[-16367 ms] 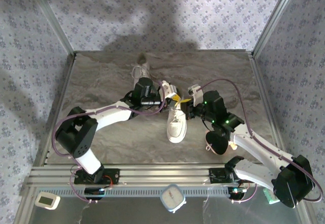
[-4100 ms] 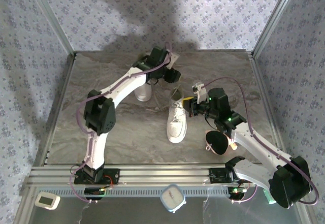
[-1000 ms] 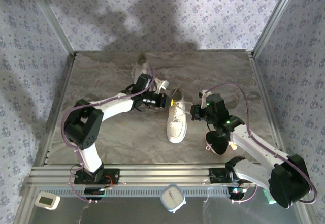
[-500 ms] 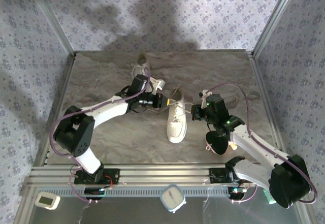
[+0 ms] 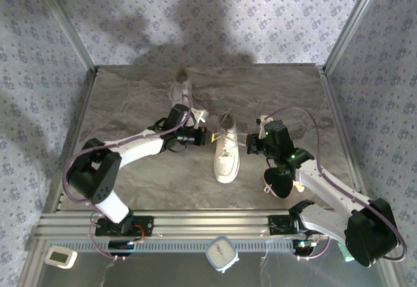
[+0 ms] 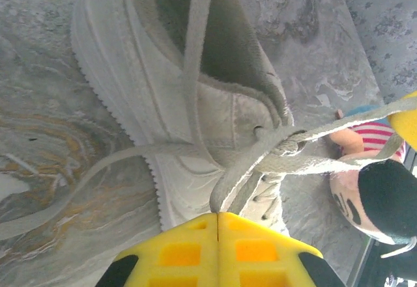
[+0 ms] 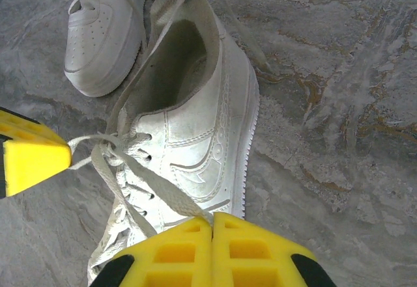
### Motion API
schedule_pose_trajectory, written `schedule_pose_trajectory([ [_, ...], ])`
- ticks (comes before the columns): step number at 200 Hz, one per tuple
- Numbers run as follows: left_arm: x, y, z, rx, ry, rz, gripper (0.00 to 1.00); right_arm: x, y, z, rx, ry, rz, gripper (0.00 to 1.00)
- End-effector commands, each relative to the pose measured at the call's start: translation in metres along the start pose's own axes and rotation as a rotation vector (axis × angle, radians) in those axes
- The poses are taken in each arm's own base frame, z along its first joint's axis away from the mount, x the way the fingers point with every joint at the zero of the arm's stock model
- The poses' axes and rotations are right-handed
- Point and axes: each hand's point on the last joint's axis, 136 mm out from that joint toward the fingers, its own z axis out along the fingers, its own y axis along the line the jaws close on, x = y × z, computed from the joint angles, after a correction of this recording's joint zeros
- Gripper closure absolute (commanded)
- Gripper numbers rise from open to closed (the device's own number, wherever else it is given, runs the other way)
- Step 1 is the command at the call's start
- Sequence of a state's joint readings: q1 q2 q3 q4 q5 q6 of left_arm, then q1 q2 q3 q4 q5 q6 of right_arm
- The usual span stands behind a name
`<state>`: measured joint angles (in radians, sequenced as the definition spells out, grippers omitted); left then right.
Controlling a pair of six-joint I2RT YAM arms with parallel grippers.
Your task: Tie the shoes
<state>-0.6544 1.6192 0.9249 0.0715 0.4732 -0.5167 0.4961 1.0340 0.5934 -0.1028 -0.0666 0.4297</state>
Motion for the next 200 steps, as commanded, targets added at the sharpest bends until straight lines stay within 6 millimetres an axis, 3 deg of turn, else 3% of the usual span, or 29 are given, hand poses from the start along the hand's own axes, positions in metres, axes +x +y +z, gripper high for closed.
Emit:
schedule_pose_trajectory([
  [1,-0.004,-0.004,0.011,0.018,-0.033,-0.019,0.94,-0.005,-0.001,-0.003,0.01,-0.005,0.001,1.0],
  [34,-0.002,-0.002,0.025,0.006,-0.037,-0.036,0.92,-0.005,0.0,-0.003,0.009,-0.004,-0.001,1.0],
  [68,-0.002,0.007,0.024,-0.038,-0.056,-0.055,0.87,-0.005,0.001,-0.003,0.004,-0.004,-0.003,1.0],
  [106,-0.008,0.008,0.005,-0.082,-0.121,-0.047,0.66,-0.006,0.003,-0.004,-0.007,-0.007,-0.003,1.0],
  [135,-0.014,0.012,-0.019,-0.161,-0.207,-0.055,0.62,-0.006,0.005,-0.004,-0.012,-0.007,-0.005,1.0],
  [163,-0.017,-0.001,-0.023,-0.155,-0.235,-0.065,0.63,-0.004,0.005,-0.004,-0.01,-0.003,-0.007,1.0],
  [200,-0.019,-0.02,-0.007,-0.094,-0.222,-0.141,0.81,-0.003,0.004,-0.003,-0.007,-0.001,-0.004,1.0],
])
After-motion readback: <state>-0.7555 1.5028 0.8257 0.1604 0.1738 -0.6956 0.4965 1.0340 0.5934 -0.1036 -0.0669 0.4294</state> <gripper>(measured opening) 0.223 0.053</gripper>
